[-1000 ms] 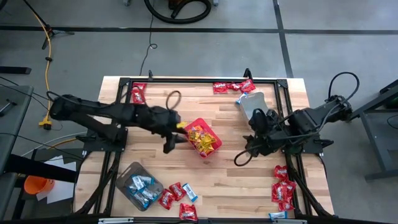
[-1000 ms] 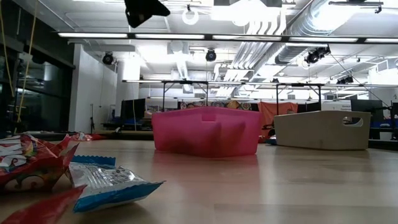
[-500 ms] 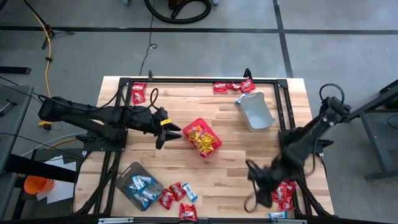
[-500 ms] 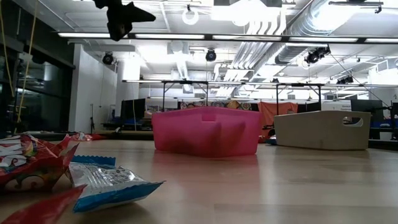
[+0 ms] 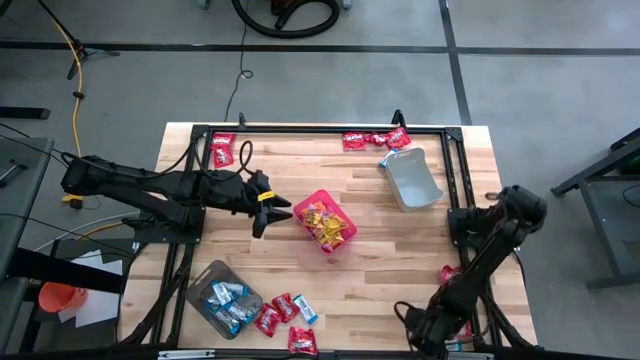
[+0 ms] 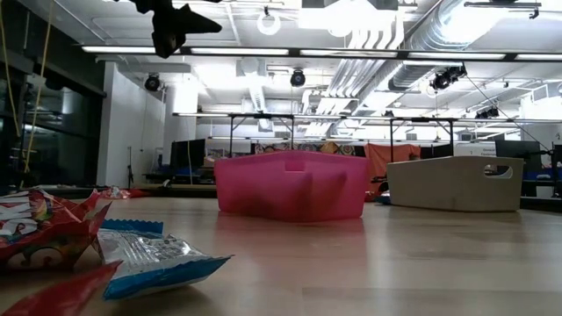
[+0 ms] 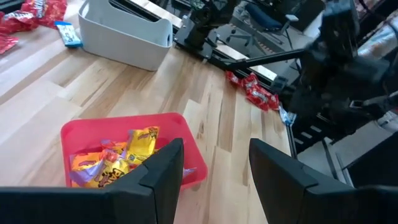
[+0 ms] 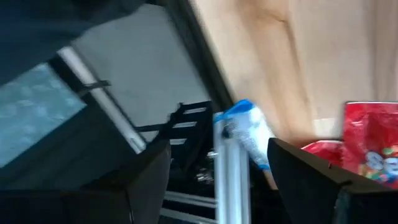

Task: Sort candy
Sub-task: Put the blue candy into the black bin

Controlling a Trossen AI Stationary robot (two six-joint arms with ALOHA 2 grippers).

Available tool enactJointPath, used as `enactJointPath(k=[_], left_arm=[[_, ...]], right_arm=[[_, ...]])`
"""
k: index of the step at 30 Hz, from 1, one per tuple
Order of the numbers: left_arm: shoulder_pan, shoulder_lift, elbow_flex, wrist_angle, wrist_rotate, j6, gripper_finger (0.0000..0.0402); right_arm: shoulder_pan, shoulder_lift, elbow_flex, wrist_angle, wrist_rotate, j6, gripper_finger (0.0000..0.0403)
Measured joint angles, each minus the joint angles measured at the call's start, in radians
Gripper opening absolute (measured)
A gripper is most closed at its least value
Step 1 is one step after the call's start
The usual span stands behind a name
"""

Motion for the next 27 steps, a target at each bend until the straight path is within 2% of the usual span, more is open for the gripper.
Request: enactJointPath(k=[7,14,17,19,22,24,27], left_arm=[[0.0,0.0,0.0,0.0,-0.024,-0.001,0.017],[0.0,0.0,0.0,0.0,-0.024,-0.003,0.017],[0.0,0.0,0.0,0.0,-0.024,-0.003,0.017],[0.0,0.0,0.0,0.0,-0.024,-0.003,0.017],[0.0,-0.007,0.002,-0.005,-0.024,-0.003,0.017],[0.003,-0.02,0.02,-0.004,-0.019,-0.003,0.017],[0.018,-0.059,0.072,-0.001,-0.004,0.018,0.017]], right_arm=[[0.029,0.123,0.028,-0.039,-0.008,-0.007,0.0264],[0.044,0.162,0.032,-0.066,-0.014,0.011,0.025],[0.044,0.165,0.04,-0.108,-0.007,0.012,0.0201],[0.045,0.166,0.053,-0.145,0.008,0.004,0.0144],[0.046,0.166,0.084,-0.213,0.029,-0.022,0.0036],[0.044,0.155,0.121,-0.255,0.053,-0.045,0.0019],[0.027,0.122,0.201,-0.381,0.113,-0.108,0.0032]])
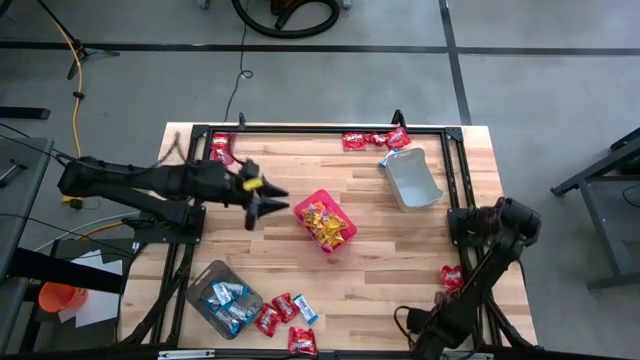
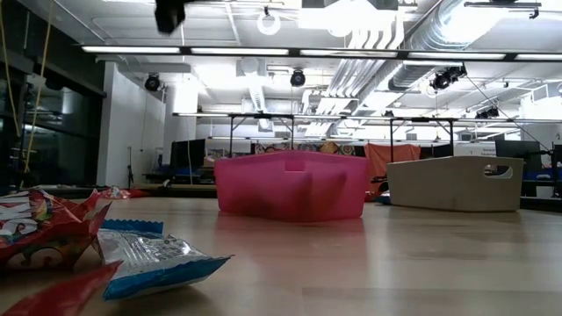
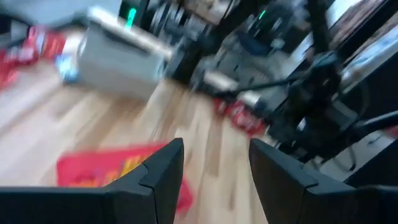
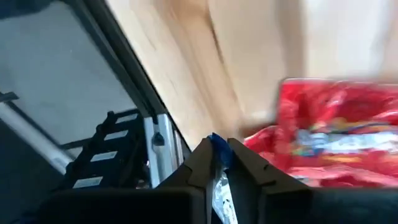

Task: Sort candy
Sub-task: Put the blue candy into the black bin

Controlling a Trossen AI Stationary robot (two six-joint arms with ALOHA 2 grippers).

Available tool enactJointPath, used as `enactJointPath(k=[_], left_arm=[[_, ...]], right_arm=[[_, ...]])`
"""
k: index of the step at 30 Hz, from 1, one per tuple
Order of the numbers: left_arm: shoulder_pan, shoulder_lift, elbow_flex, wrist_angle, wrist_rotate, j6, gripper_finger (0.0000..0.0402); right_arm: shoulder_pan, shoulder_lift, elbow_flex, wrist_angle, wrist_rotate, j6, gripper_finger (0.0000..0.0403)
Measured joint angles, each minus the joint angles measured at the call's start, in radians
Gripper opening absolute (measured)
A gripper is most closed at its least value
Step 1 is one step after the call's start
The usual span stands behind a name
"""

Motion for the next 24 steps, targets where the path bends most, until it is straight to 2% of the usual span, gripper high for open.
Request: enactJointPath(k=[5,9,12,15,18,22,24], left_arm=[[0.03,-0.061,0.109,0.003,-0.023,0.125,0.017],[0.042,-0.091,0.163,0.004,-0.081,0.222,0.017],[0.043,-0.1,0.173,0.003,-0.112,0.233,0.017],[0.043,-0.098,0.173,-0.006,-0.112,0.221,0.017],[0.043,-0.088,0.173,-0.005,-0.112,0.216,0.017],[0.043,-0.074,0.173,-0.005,-0.112,0.216,0.017],[0.043,-0.072,0.173,-0.009,-0.112,0.215,0.017]], right_arm=[[-0.076,-0.075,0.169,-0.213,0.198,-0.22,0.0007],[-0.184,-0.131,0.274,-0.323,0.481,-0.396,0.001],[-0.291,-0.166,0.305,-0.297,0.656,-0.533,0.0004],[-0.417,-0.186,0.288,-0.147,0.75,-0.687,0.0004],[-0.535,-0.18,0.249,0.132,0.714,-0.842,0.0002],[-0.649,-0.117,0.182,0.614,0.516,-0.997,0.0002],[-0.683,-0.061,0.173,0.802,0.453,-1.054,0.0002]])
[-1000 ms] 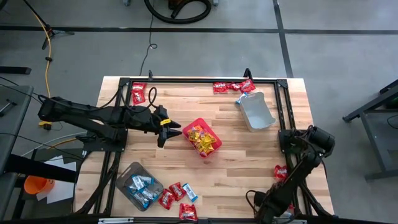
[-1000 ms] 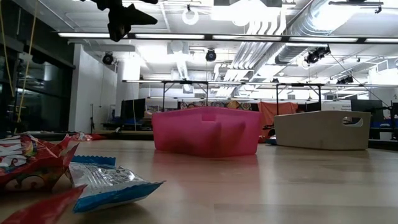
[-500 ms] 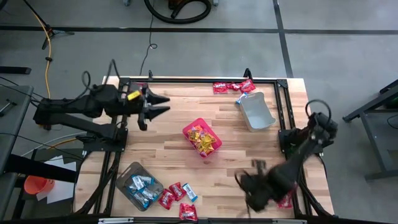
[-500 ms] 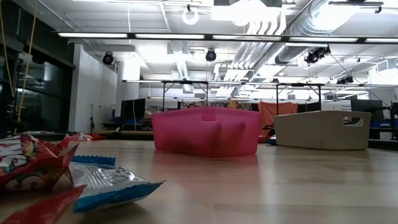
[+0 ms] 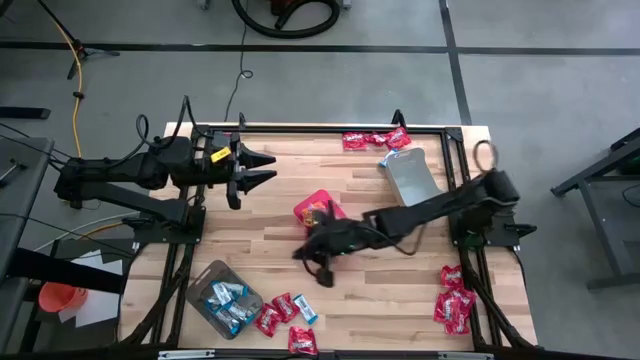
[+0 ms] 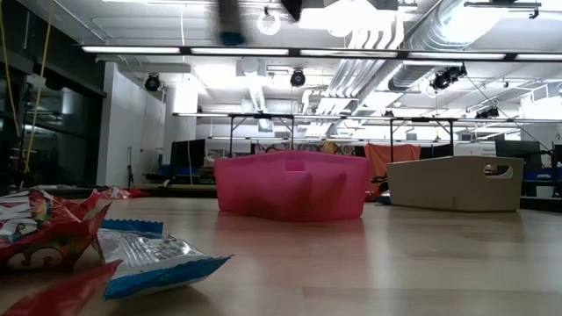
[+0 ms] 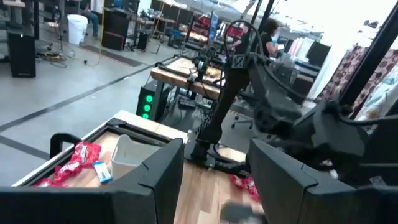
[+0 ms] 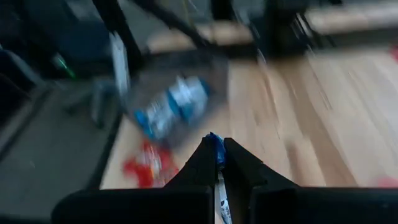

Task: Sort candy
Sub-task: Put the blue candy into the black bin

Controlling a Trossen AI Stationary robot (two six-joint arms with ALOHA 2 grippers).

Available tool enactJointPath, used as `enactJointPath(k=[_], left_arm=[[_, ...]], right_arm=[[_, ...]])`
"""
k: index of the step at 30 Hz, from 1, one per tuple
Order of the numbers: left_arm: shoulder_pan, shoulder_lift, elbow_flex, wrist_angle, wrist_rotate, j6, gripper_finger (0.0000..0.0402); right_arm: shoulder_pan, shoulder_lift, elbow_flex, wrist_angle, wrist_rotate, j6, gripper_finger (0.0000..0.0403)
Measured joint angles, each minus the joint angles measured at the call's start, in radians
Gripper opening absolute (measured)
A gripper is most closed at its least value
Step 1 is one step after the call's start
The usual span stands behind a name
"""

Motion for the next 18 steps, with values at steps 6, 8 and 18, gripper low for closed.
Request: enactJointPath(k=[6,8,18], left_arm=[[0.0,0.0,0.0,0.002,0.0,-0.023,0.017],[0.0,0.0,0.0,0.003,0.0,-0.026,0.017],[0.0,0.0,0.0,0.002,0.0,-0.07,0.017]], right_arm=[[-0.042,0.197,0.012,0.455,-0.16,-0.018,0.0002],[-0.038,0.258,0.05,0.527,-0.188,-0.003,0.0002],[-0.005,0.536,0.37,0.546,-0.25,0.071,0.001]])
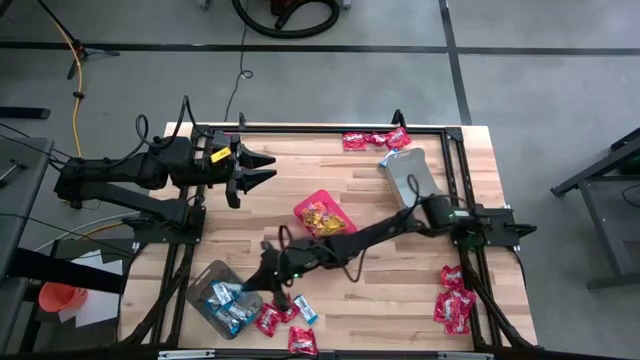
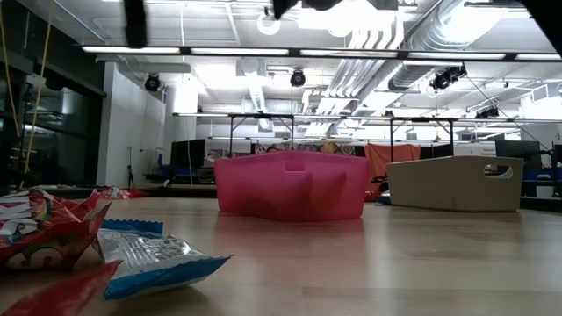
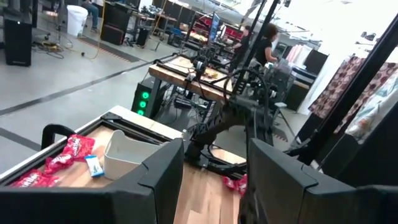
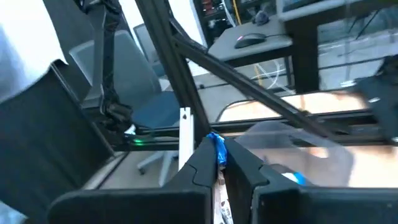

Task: Sort candy
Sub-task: Put the blue candy into the black bin

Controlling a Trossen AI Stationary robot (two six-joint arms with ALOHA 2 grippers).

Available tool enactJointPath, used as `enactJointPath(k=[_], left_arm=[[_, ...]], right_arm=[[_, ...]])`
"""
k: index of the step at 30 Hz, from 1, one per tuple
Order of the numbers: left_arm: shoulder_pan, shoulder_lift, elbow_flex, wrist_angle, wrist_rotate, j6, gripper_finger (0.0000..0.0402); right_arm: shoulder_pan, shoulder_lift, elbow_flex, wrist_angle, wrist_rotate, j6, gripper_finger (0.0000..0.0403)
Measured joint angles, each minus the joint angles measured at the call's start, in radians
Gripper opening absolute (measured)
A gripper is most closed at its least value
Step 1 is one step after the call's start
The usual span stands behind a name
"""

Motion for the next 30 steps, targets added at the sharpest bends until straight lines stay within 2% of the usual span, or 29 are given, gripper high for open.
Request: enactJointPath(k=[5,9,12,18,21,26,30], left_arm=[[0.0,0.0,0.0,0.0,0.0,-0.008,0.017],[0.0,0.0,0.0,0.0,0.0,-0.009,0.017],[0.0,0.0,0.0,0.0,-0.002,-0.009,0.017],[0.0,0.0,0.0,0.0,-0.003,-0.011,0.017],[0.0,0.0,0.0,0.001,-0.004,-0.017,0.017],[0.0,0.0,0.0,0.0,-0.004,-0.028,0.017],[0.0,0.0,0.0,0.0,-0.004,-0.027,0.017]], right_arm=[[0.019,0.114,0.156,-0.067,-0.036,0.057,0.0011],[0.033,0.155,0.215,-0.132,-0.037,0.067,0.0021],[0.039,0.157,0.226,-0.183,-0.037,0.047,0.0055],[0.039,0.157,0.227,-0.212,-0.037,0.044,0.0163],[0.031,0.157,0.227,-0.212,-0.045,0.046,0.0202],[-0.001,0.108,0.227,-0.278,-0.172,0.031,0.0223],[-0.053,0.018,0.228,-0.493,-0.261,-0.071,0.0224]])
